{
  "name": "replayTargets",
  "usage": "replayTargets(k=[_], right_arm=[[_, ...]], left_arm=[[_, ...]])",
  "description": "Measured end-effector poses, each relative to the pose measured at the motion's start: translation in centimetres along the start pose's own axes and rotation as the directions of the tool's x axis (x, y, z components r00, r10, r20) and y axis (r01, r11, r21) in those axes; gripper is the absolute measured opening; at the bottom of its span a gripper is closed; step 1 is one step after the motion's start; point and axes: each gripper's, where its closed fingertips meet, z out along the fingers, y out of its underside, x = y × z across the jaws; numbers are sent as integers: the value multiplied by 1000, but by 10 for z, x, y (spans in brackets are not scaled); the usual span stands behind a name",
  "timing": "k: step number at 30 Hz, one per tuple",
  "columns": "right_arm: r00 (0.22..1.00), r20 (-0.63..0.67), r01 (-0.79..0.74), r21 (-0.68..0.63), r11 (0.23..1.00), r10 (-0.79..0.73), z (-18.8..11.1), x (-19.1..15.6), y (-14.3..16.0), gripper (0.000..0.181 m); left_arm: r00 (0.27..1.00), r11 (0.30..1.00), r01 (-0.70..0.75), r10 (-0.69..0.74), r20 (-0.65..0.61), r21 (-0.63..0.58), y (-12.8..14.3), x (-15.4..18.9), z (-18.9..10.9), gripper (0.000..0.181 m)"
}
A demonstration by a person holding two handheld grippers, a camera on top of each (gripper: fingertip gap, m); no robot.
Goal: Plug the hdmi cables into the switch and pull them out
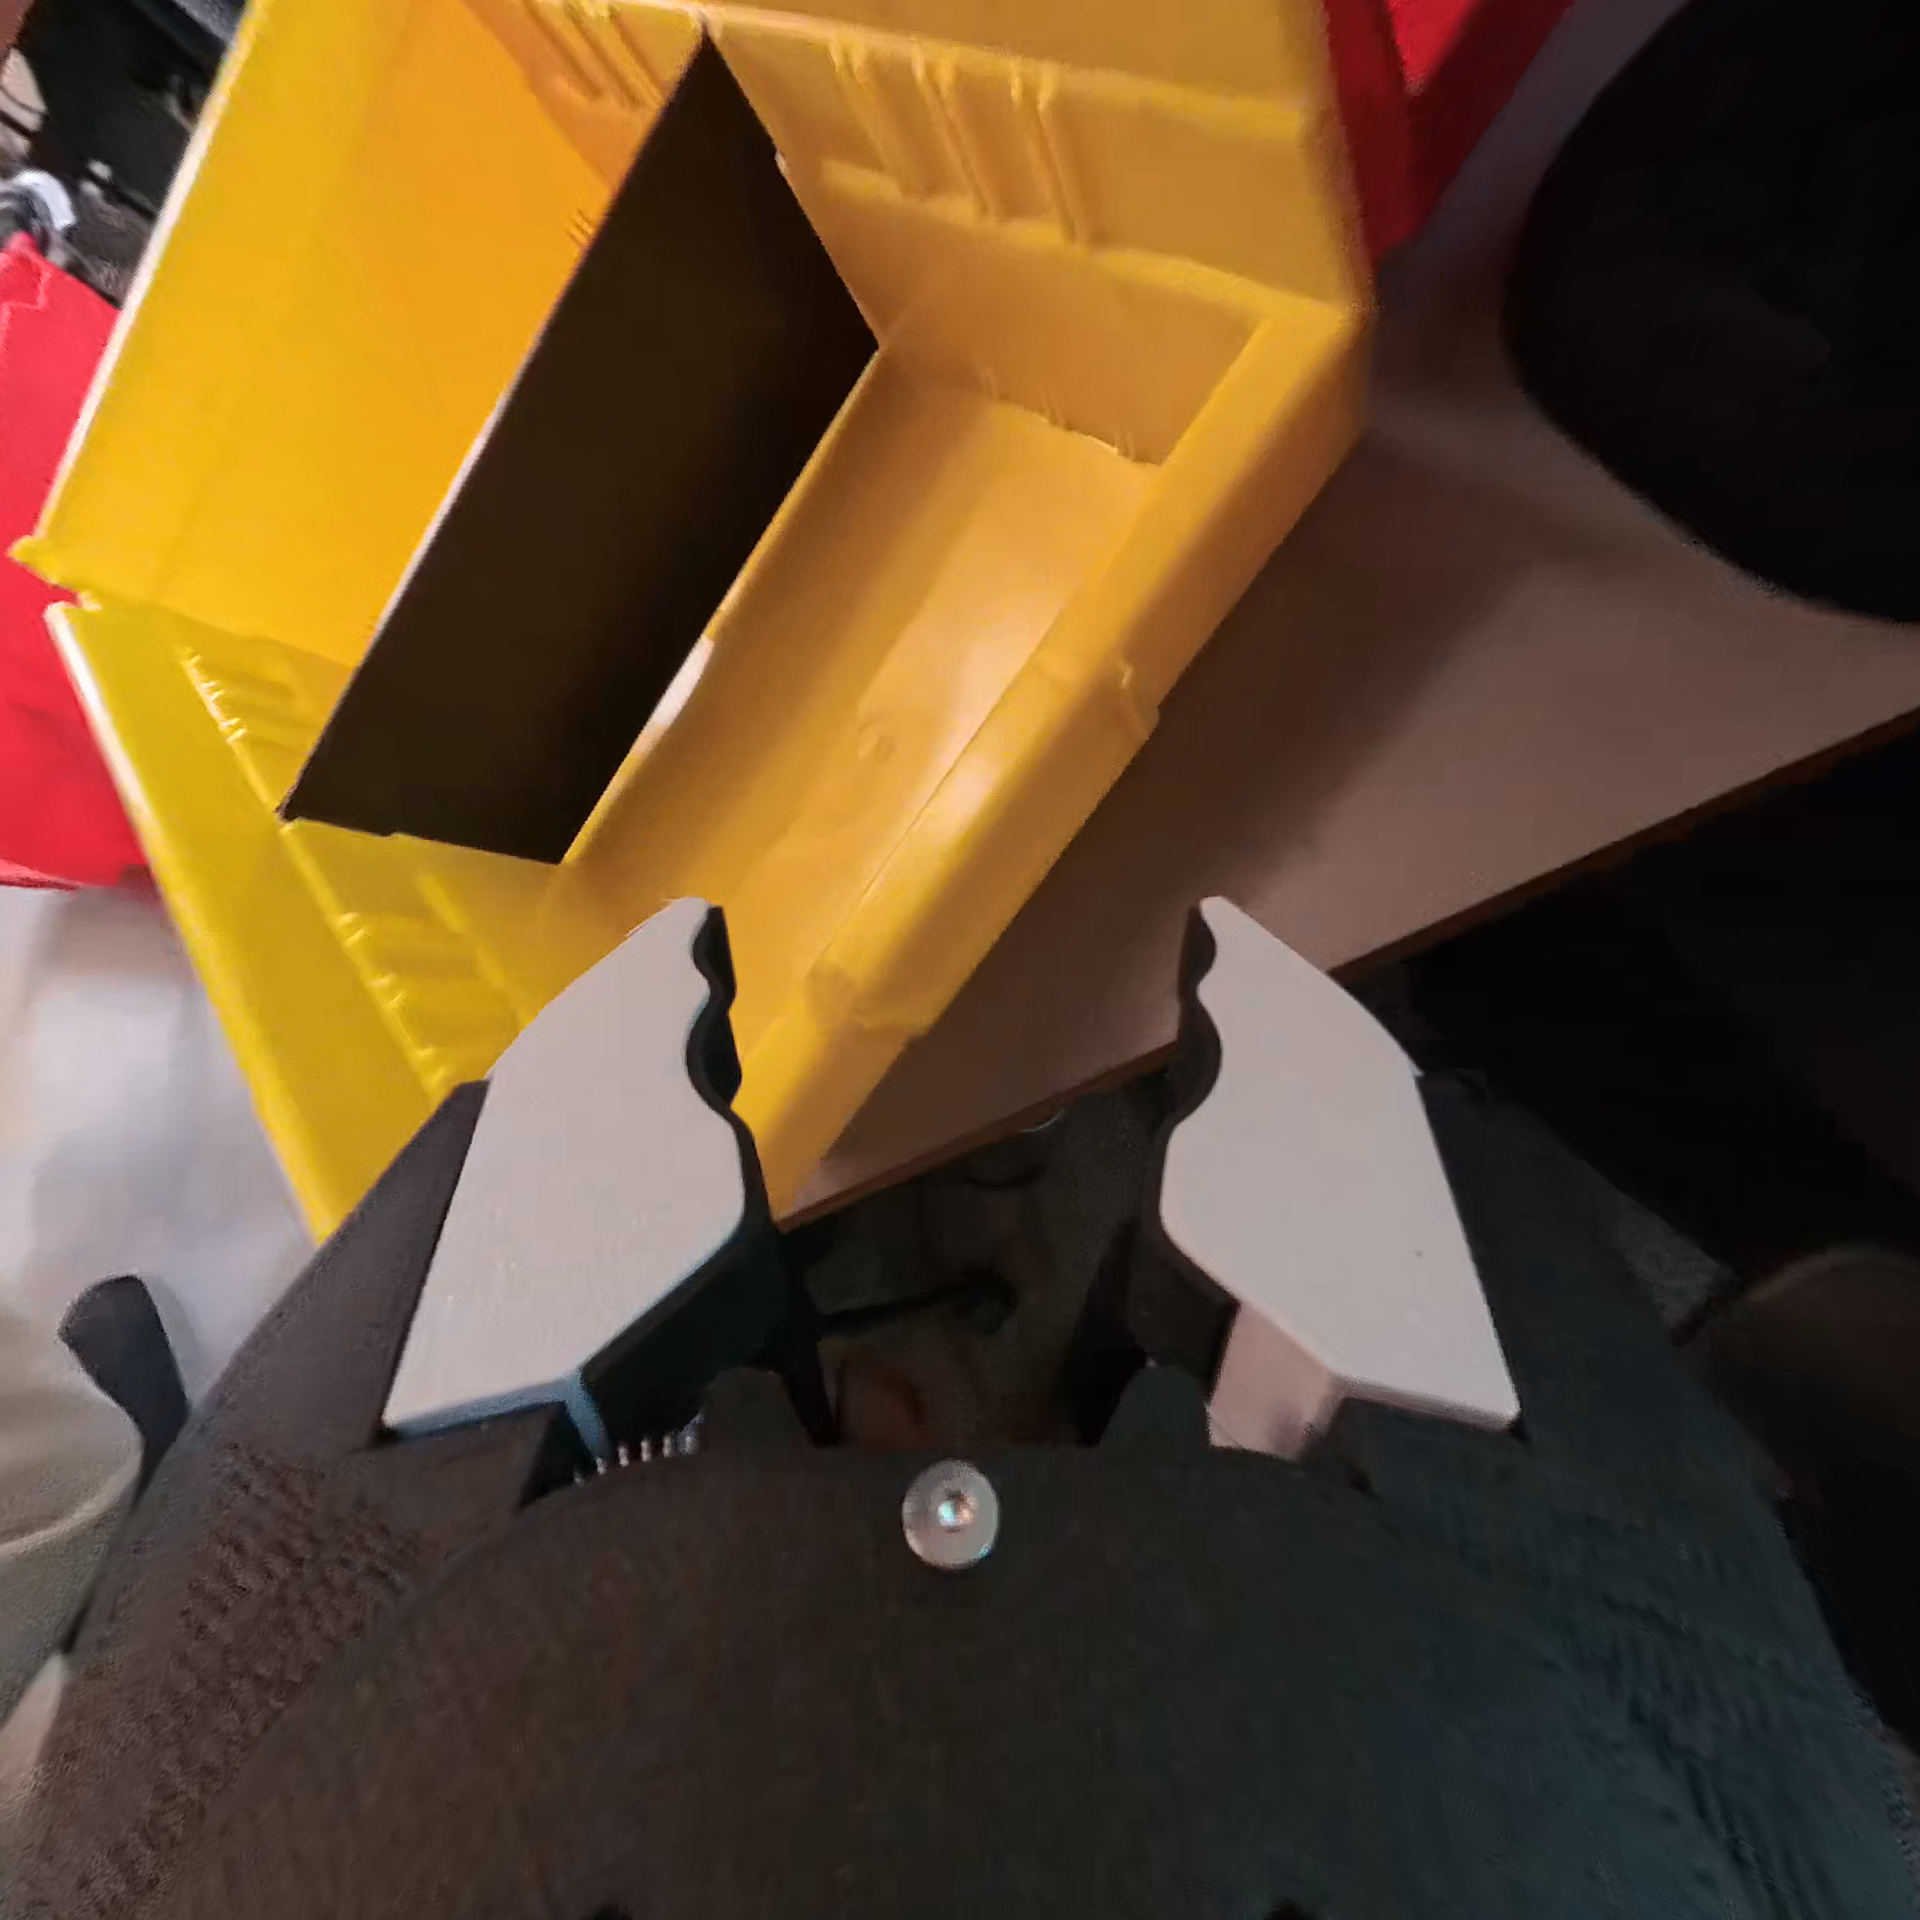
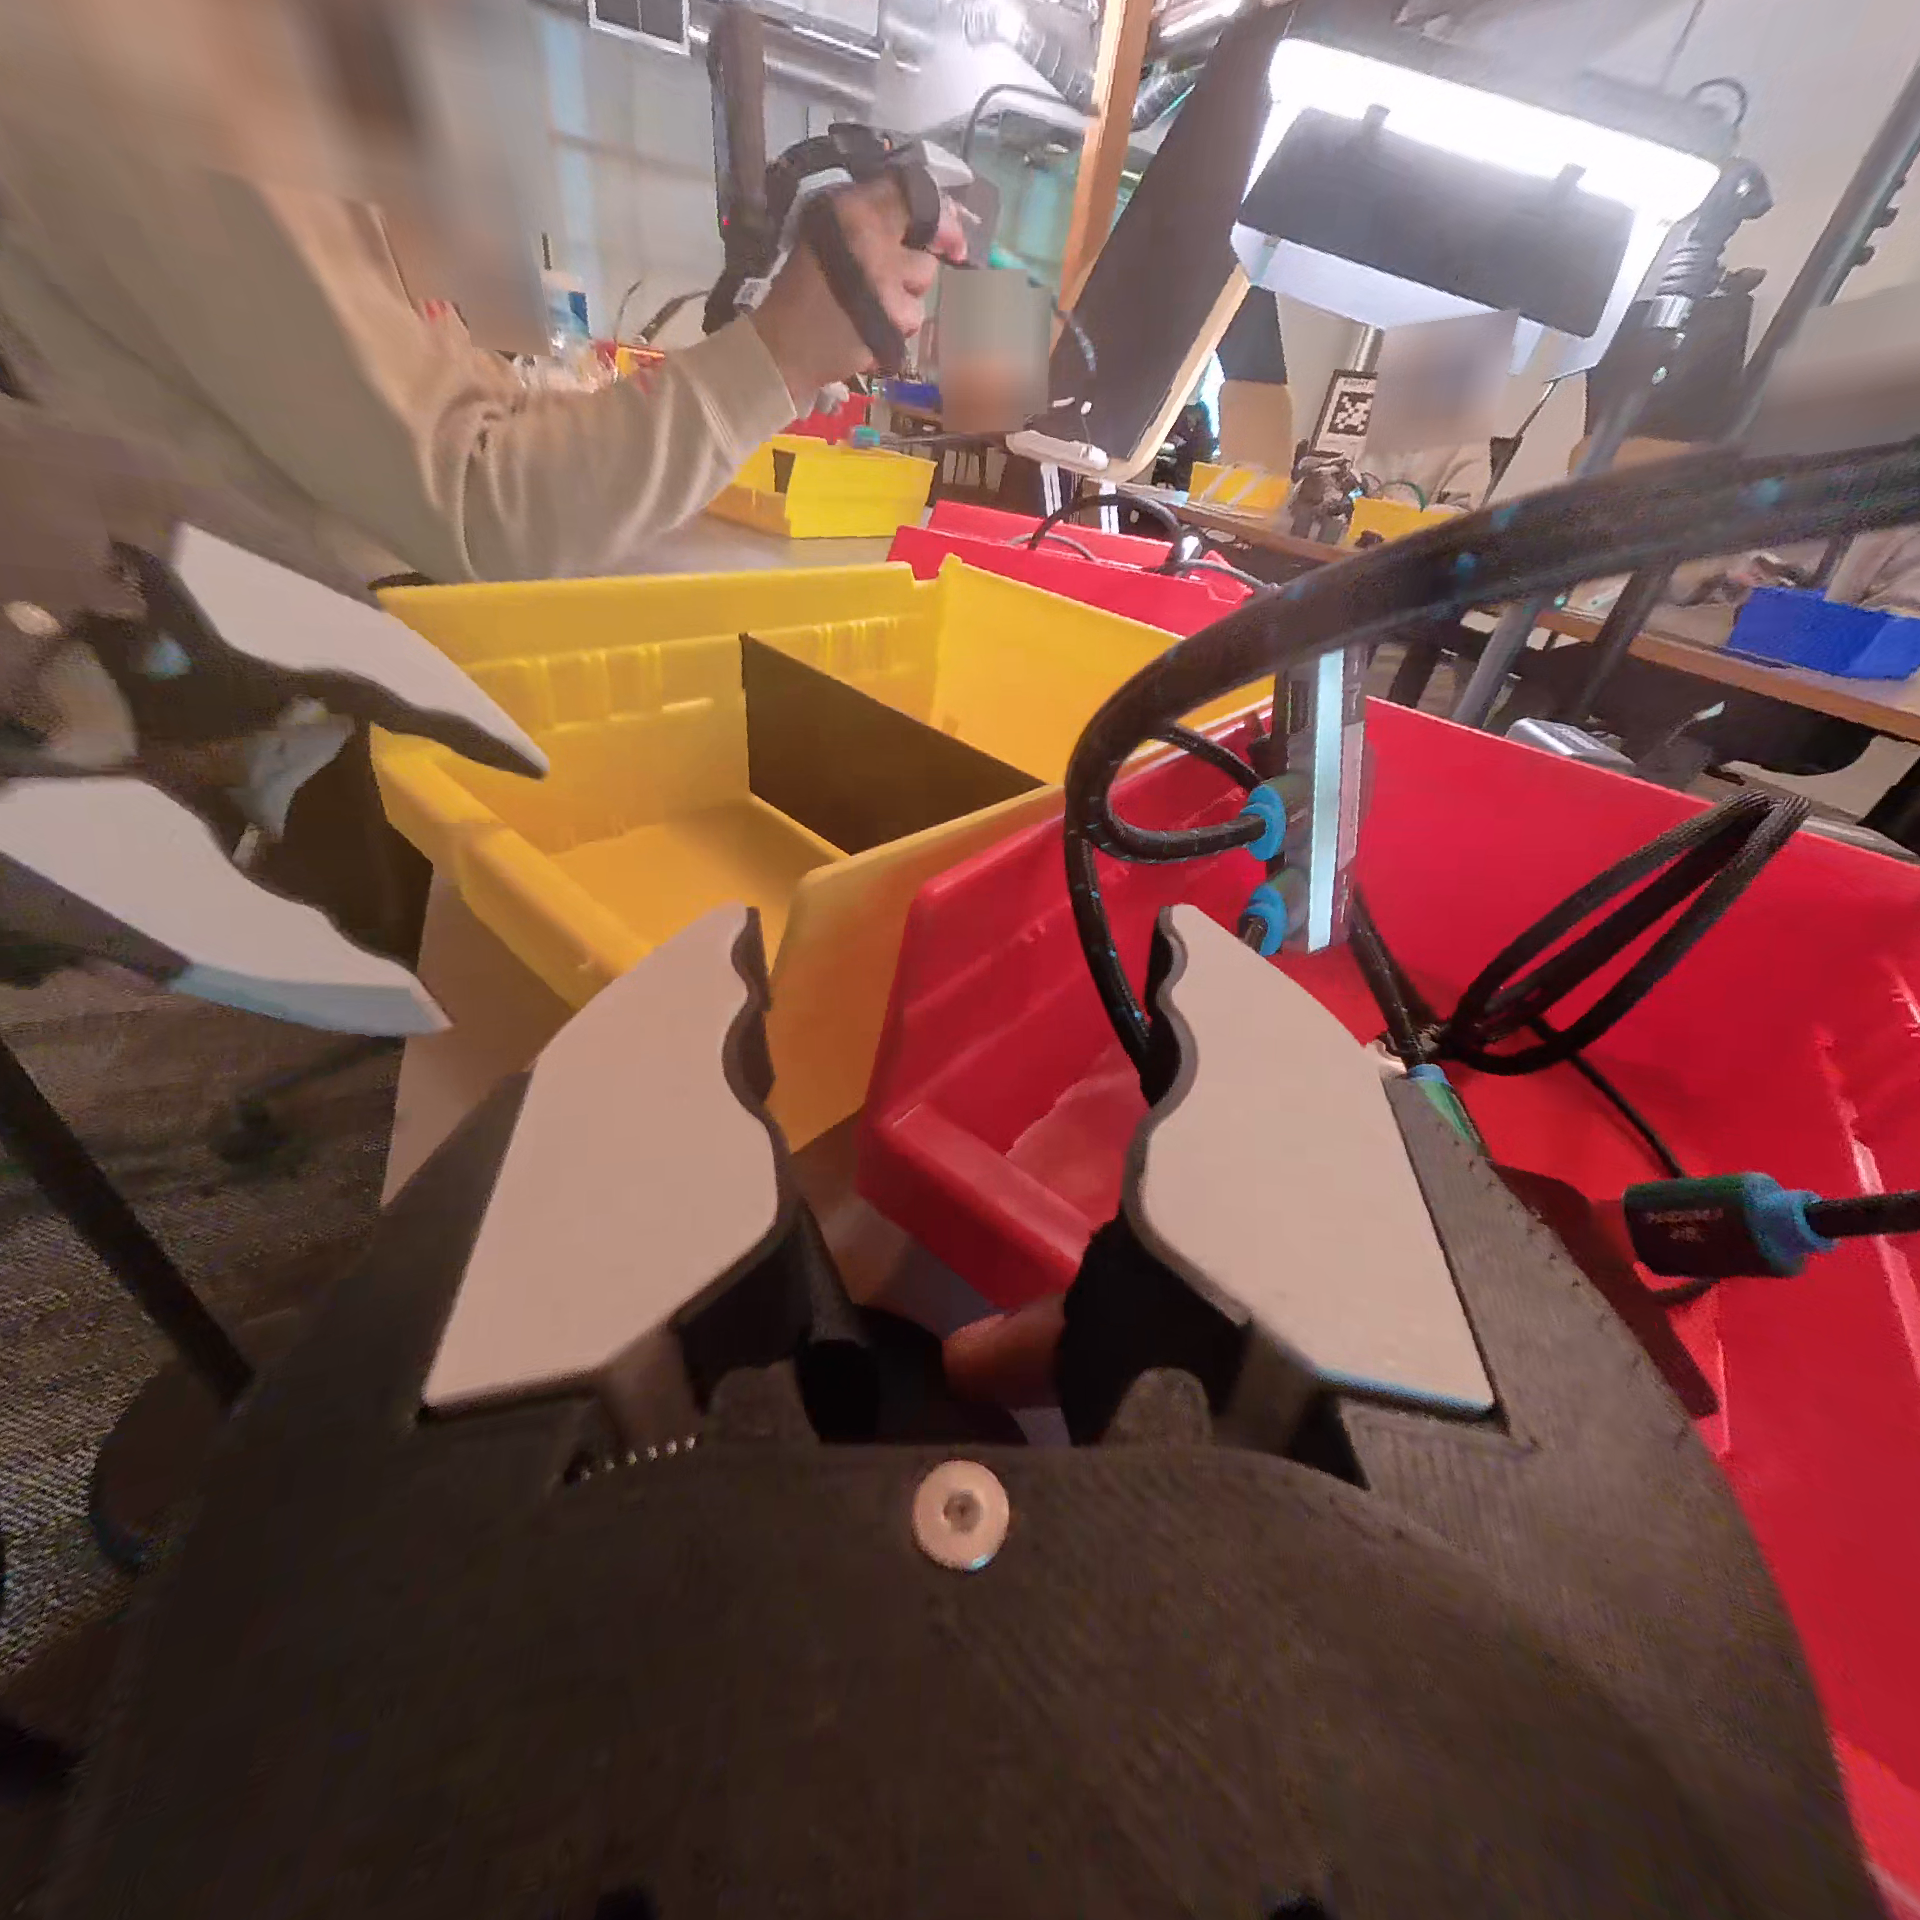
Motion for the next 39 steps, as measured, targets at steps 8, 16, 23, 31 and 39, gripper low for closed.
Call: replayTargets(k=[8,16,23,31,39], right_arm=[[987,53,156,-51,987,-153,5,-20,8,73],[987,38,160,-37,986,-159,4,-18,6,71],[982,27,188,-39,981,-187,5,-18,6,71],[987,-157,-8,162,987,34,-26,22,-21,71],[881,-472,156,335,929,22,-116,70,-46,71]], left_arm=[[966,976,-201,182,183,89,10,-21,39,45],[869,915,-391,402,289,-98,-2,-26,31,32],[734,912,-387,395,552,-138,-17,-69,-30,32],[471,829,-557,366,803,-51,-106,-72,-116,32],[537,655,-727,354,766,207,-219,-7,-92,32]])
